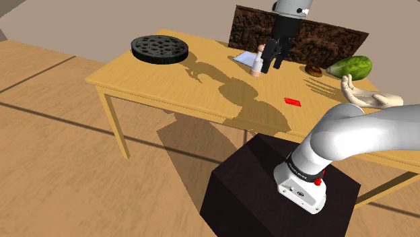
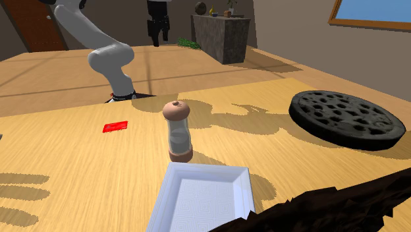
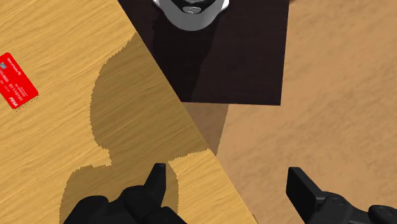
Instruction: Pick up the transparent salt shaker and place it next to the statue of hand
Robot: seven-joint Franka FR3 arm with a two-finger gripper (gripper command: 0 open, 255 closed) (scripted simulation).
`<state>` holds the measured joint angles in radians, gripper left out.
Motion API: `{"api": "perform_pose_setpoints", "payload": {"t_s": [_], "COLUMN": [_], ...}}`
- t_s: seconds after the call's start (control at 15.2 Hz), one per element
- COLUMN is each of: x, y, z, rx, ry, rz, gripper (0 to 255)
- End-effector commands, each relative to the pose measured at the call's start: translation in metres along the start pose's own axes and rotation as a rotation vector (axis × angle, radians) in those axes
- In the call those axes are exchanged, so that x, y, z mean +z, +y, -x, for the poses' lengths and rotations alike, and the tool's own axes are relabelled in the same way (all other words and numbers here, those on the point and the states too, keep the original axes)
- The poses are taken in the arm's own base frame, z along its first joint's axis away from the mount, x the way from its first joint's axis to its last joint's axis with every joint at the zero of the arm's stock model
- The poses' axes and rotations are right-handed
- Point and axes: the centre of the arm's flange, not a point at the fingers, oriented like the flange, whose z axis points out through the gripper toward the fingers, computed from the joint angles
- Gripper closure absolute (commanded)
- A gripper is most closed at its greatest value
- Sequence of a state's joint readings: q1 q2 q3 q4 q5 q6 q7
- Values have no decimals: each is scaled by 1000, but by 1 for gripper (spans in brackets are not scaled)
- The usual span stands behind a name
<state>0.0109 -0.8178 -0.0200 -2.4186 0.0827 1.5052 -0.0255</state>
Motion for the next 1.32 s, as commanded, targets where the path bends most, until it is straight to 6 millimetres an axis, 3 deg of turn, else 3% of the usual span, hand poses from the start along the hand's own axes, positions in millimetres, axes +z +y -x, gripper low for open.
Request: {"api": "perform_pose_setpoints", "payload": {"t_s": [0.0, 1.25], "x": [0, 5], "y": [0, 198], "z": [0, -123], "rx": [0, 3], "ry": [0, 75], "rz": [0, 86], "gripper": [0, 0]}}
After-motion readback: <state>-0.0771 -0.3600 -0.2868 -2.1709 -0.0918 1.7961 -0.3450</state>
